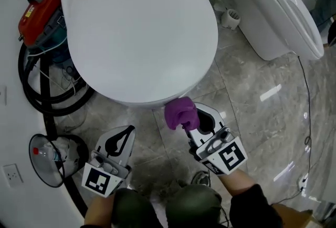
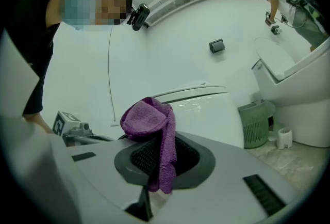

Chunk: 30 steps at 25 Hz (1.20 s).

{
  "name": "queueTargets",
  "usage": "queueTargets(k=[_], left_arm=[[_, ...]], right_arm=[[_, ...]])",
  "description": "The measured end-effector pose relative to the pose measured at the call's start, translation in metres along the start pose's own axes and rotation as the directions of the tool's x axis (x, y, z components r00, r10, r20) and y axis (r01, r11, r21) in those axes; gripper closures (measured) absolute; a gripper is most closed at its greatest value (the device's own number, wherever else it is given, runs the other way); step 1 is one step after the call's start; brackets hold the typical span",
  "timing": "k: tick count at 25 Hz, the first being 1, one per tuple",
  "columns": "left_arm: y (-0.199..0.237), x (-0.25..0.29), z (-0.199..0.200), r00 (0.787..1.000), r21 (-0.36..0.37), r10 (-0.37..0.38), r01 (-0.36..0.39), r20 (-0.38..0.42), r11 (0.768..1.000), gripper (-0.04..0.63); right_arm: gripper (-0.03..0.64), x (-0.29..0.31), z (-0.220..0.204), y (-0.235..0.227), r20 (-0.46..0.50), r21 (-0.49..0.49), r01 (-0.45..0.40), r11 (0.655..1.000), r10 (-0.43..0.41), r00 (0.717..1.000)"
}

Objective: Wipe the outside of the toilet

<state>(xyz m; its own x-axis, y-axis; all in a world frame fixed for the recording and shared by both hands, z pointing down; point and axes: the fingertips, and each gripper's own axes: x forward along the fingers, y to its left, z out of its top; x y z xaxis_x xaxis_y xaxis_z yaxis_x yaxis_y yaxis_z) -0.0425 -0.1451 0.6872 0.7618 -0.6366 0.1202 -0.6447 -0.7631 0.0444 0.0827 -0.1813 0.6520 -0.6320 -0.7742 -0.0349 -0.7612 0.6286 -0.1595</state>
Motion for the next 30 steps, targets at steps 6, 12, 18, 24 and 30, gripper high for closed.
queueTargets(k=[6, 12, 18, 24, 30], left_arm=[[-0.023, 0.01, -0.01, 0.999, -0.014, -0.029, 0.029, -0.037, 0.999, 0.595], [-0.013, 0.008, -0.007, 0.999, -0.024, 0.028, -0.029, -0.029, 0.999, 0.594], [-0.011, -0.001, -0.005, 0.998, -0.002, 0.045, -0.045, -0.034, 0.999, 0.594], [-0.006, -0.008, -0.004, 0.998, -0.001, 0.045, -0.045, -0.031, 0.999, 0.595], [0.001, -0.016, -0.012, 0.999, 0.003, 0.03, -0.03, -0.043, 1.0, 0.594]], right_arm=[[0.574, -0.021, 0.008, -0.087, 0.01, -0.039, 0.172, 0.984, -0.172, 0.985], [0.575, -0.009, 0.011, -0.162, 0.013, 0.018, 0.304, 0.952, -0.304, 0.952], [0.575, 0.012, 0.007, -0.215, -0.012, 0.004, 0.436, 0.9, -0.436, 0.9], [0.575, -0.005, 0.009, -0.205, 0.001, -0.021, 0.457, 0.889, -0.457, 0.889], [0.575, -0.049, -0.001, -0.132, 0.004, -0.095, 0.385, 0.918, -0.387, 0.922]])
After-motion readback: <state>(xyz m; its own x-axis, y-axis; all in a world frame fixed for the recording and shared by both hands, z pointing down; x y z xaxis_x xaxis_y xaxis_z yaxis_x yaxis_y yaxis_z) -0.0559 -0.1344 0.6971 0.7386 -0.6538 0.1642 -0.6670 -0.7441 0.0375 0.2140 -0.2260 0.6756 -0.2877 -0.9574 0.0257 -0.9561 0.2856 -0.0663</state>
